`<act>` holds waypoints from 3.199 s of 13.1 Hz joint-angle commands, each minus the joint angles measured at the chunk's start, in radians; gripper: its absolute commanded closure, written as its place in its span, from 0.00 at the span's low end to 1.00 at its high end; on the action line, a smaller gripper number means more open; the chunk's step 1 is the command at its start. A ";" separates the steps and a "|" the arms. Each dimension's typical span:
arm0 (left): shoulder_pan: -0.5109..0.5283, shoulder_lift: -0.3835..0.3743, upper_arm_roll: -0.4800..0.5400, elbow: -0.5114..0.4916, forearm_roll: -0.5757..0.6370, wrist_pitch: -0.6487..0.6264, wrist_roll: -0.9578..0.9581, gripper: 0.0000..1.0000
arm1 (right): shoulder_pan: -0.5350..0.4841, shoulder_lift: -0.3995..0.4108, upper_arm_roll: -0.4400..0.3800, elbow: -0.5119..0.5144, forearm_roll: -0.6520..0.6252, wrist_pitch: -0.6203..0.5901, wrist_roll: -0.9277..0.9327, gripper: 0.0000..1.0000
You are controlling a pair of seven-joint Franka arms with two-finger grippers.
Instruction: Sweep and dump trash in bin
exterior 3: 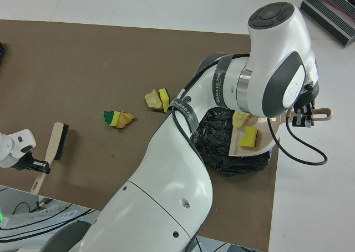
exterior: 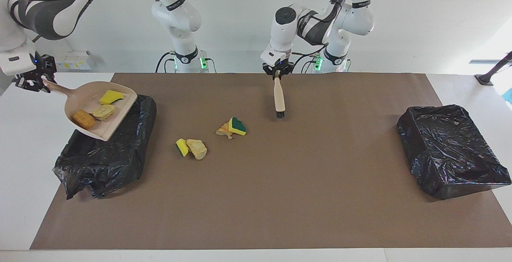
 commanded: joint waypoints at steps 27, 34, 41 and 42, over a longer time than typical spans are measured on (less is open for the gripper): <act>0.485 0.283 0.027 0.431 0.042 -0.022 0.274 0.00 | 0.419 -0.087 0.016 0.027 -0.514 -0.308 0.433 1.00; 0.688 0.409 0.030 0.678 0.230 -0.219 0.757 0.00 | 0.421 -0.124 0.103 0.115 -0.042 -0.520 0.942 1.00; 0.839 0.345 0.034 0.793 0.219 -0.397 0.801 0.00 | 0.628 -0.013 0.194 0.119 0.358 -0.415 1.930 1.00; 0.845 0.299 0.033 0.783 0.219 -0.449 0.800 0.00 | 0.658 0.025 0.194 0.122 0.396 -0.385 2.030 1.00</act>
